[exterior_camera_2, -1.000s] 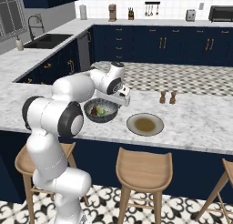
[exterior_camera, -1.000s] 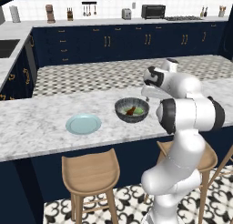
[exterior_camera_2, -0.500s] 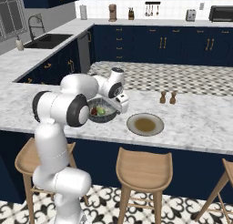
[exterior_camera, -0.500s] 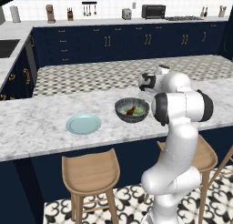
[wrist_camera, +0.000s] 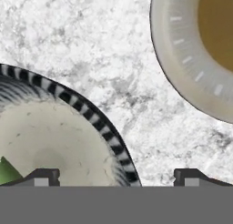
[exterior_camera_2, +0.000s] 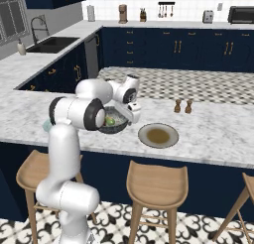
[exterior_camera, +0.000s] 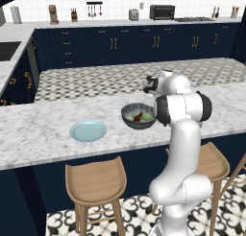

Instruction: Pick the chicken drumstick and corn from their plates and place them in the bowl. Then put the bowl in the fridge.

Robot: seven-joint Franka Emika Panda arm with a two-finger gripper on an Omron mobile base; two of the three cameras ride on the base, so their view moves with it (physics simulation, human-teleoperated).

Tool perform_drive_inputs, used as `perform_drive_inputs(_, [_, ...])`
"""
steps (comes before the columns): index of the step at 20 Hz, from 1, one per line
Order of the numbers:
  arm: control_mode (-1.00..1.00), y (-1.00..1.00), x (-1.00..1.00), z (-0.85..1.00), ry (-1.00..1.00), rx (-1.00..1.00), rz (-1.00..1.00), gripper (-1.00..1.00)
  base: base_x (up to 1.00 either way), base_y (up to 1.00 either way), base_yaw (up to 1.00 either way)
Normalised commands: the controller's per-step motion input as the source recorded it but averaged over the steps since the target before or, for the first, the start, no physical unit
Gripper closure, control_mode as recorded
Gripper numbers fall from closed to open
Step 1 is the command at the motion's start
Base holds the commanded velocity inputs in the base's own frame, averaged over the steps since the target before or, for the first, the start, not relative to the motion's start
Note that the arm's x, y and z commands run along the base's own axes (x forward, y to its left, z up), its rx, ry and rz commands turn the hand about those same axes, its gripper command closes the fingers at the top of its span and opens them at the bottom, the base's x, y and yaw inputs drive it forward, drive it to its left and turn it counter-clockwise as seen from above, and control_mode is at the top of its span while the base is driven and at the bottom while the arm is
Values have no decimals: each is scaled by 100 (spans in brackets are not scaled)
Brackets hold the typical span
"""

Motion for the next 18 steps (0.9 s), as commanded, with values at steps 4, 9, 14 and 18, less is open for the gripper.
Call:
perform_drive_inputs(4, [-100, 0, -9, -18, 10, 4, 0, -100, 0, 0, 0])
perform_drive_inputs(9, [-100, 12, -1, -32, 15, 0, 0, -100, 0, 0, 0])
perform_drive_inputs(14, [-100, 24, -13, -43, 6, 0, 0, -100, 0, 0, 0])
perform_drive_inputs(18, [-100, 6, -1, -21, 0, 0, 0, -100, 0, 0, 0])
